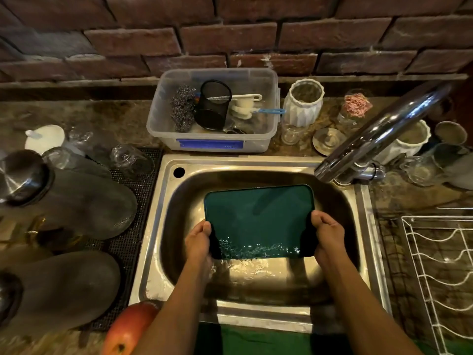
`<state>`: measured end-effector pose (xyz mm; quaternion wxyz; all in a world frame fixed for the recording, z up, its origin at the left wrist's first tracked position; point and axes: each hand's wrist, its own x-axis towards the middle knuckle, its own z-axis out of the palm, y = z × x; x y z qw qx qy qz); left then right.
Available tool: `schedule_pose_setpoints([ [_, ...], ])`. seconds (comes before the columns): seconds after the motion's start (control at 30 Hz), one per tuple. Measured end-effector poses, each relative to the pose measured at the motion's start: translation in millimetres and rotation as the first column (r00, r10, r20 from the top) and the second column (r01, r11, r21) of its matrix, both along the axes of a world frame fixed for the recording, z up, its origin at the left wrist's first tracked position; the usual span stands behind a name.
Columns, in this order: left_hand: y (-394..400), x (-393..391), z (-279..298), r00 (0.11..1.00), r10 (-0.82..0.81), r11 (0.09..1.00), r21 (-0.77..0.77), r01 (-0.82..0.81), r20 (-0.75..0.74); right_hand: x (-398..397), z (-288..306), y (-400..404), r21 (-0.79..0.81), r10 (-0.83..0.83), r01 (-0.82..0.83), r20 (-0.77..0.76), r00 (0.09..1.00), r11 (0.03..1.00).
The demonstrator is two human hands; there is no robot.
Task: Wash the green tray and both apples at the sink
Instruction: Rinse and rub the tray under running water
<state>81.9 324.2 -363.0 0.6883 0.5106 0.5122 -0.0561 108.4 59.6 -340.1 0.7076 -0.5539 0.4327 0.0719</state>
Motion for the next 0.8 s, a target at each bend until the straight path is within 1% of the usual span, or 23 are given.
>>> schedule_pose_setpoints([
  [0.17, 2, -3, 23, 0.995, -0.002, 1.000, -0.028, 0.005, 0.097, -5, 23, -6, -0.004, 0.057, -0.057, 0.108, 0.992, 0.998],
  [0.27, 4, -5, 35, 0.994, -0.004, 1.000, -0.030, 0.007, 0.114, -8, 36, -8, 0.004, 0.094, -0.096, 0.182, 0.979, 0.995],
  [0.43, 6, -13, 54, 0.982, -0.083, 0.996, -0.027, 0.089, 0.173, -15, 59, -10, -0.008, 0.123, -0.126, 0.277, 0.953, 0.992],
  [0.6, 13, -23, 69, 0.974, -0.094, 0.991, -0.070, 0.111, 0.205, -26, 73, -13, 0.007, 0.164, -0.176, 0.330, 0.929, 0.984],
  [0.7, 18, -34, 77, 0.958, -0.111, 0.981, -0.128, 0.149, 0.265, -32, 84, -15, 0.036, 0.158, -0.184, 0.371, 0.915, 0.982],
  [0.8, 21, -43, 84, 0.945, -0.066, 0.972, -0.192, 0.133, 0.319, -36, 94, -18, 0.056, 0.149, -0.187, 0.398, 0.905, 0.981],
])
